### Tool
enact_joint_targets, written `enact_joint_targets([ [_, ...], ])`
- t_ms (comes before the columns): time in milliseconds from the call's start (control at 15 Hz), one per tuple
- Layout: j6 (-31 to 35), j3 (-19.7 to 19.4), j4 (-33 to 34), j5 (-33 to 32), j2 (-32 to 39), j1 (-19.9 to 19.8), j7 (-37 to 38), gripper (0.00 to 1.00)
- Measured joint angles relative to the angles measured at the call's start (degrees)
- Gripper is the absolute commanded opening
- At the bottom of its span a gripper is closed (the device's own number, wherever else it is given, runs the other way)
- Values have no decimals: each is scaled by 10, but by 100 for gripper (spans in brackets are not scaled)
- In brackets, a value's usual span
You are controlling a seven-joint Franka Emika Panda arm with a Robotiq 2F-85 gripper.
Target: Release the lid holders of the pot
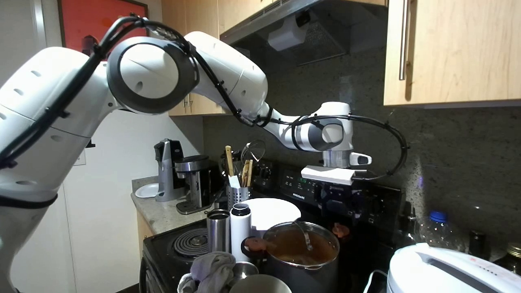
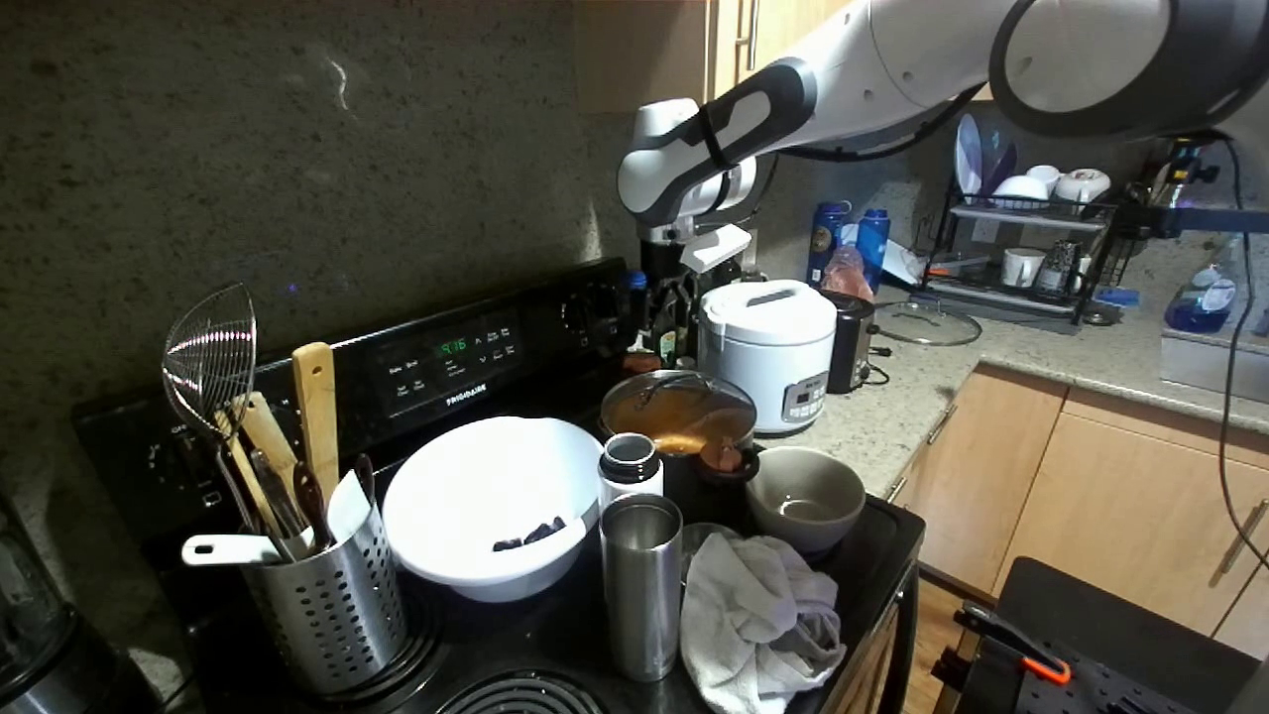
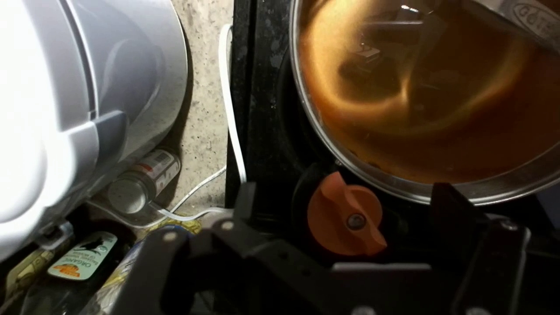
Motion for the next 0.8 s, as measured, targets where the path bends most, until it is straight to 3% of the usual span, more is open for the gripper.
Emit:
enact_joint_targets([
  [800, -1, 17, -25, 0, 4, 7, 0, 100],
])
